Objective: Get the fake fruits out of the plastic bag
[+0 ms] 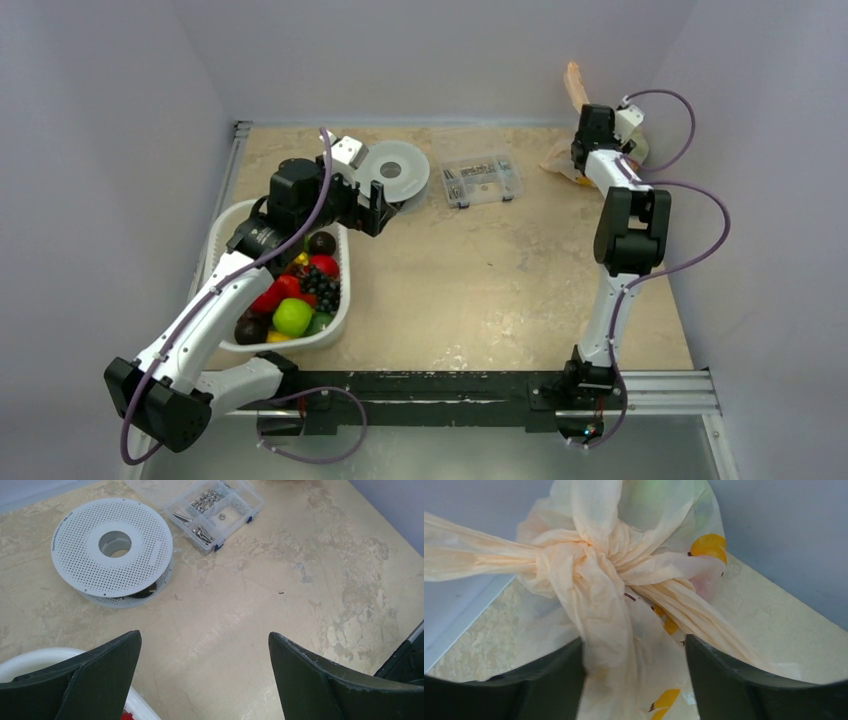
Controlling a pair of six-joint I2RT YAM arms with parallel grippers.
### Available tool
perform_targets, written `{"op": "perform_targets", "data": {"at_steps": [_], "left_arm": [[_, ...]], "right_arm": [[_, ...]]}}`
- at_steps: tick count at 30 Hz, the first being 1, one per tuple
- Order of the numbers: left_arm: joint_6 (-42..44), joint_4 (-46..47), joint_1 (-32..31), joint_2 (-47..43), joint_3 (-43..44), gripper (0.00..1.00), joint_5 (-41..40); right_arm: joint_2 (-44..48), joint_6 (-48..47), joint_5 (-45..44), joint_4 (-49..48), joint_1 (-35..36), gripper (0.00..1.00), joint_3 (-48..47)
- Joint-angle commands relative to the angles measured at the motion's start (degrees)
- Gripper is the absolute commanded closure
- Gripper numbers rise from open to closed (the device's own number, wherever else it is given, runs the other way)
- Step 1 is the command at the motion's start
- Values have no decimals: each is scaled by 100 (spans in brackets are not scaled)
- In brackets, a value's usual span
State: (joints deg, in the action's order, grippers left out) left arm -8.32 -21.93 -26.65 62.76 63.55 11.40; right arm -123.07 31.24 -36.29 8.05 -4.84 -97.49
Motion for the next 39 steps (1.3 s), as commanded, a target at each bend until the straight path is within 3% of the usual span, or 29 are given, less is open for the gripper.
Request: {"op": "perform_targets", "data": {"at_steps": [1, 3, 5, 8, 17, 22, 32, 39], "left_arm": [[35, 155, -11, 57, 263, 0, 158], [49, 154, -9, 90, 275, 0, 120], [58, 146, -15, 126, 297, 0, 138], [65, 133, -15, 185, 314, 0, 144], [-17, 77, -15, 342, 475, 0, 467], [-214, 165, -16, 269, 448, 0, 777], [-49, -131, -217, 68, 433, 0, 544], [-48, -126, -334, 23, 415, 0, 477]], "right_arm": [[257, -166, 206, -204, -54, 42, 54], [359, -87, 327, -181, -77, 58, 238], [575, 142, 446, -56, -78, 82, 475], [1114, 678, 509, 228, -78, 100, 1148], [3579, 1907, 545, 449, -2, 100, 4235], [4546, 1540, 1030, 740, 403, 100, 4979], [6106, 1940, 1599, 2280, 2470, 100, 5620], [6234, 2713, 2098, 1702, 5131, 100, 5695]]}}
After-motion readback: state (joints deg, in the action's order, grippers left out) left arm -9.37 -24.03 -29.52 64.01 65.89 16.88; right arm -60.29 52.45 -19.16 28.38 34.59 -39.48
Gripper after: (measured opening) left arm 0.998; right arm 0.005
